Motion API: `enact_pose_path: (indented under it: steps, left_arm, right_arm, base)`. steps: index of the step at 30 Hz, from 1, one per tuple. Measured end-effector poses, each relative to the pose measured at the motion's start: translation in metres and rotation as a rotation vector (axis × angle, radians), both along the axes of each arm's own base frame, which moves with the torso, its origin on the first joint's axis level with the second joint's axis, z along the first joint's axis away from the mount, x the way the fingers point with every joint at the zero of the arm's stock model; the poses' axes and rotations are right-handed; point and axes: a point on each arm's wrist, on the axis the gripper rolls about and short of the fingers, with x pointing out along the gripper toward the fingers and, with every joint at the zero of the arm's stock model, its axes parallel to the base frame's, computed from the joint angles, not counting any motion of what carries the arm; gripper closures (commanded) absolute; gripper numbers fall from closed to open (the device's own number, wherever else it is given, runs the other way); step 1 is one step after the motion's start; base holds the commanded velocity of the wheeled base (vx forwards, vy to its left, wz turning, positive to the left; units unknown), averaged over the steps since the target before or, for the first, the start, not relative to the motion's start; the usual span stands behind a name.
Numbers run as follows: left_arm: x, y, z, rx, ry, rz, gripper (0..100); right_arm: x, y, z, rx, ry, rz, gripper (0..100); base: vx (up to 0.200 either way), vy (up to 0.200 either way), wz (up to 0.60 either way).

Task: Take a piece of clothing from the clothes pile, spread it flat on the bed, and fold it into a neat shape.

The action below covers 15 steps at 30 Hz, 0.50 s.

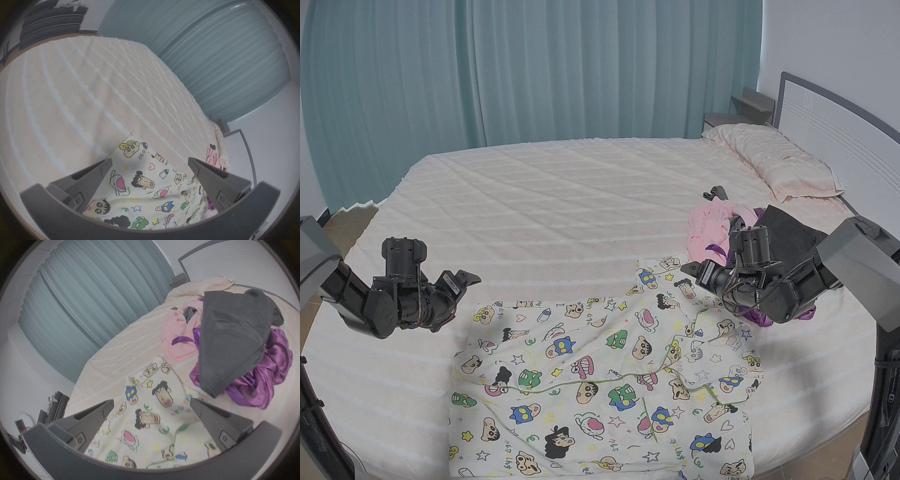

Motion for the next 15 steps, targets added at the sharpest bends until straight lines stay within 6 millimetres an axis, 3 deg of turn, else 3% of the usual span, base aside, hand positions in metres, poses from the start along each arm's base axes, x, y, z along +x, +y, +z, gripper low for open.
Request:
enact_pose_path:
  steps: [15]
  left_arm:
    - [0.064,0.017,-0.023,0.09,0.046,-0.212,0]
  right_arm:
    - [-0.086,-0.026,0.006,0.035,-0.027,0.026,0]
  base:
    - [0.0,0.0,0.0]
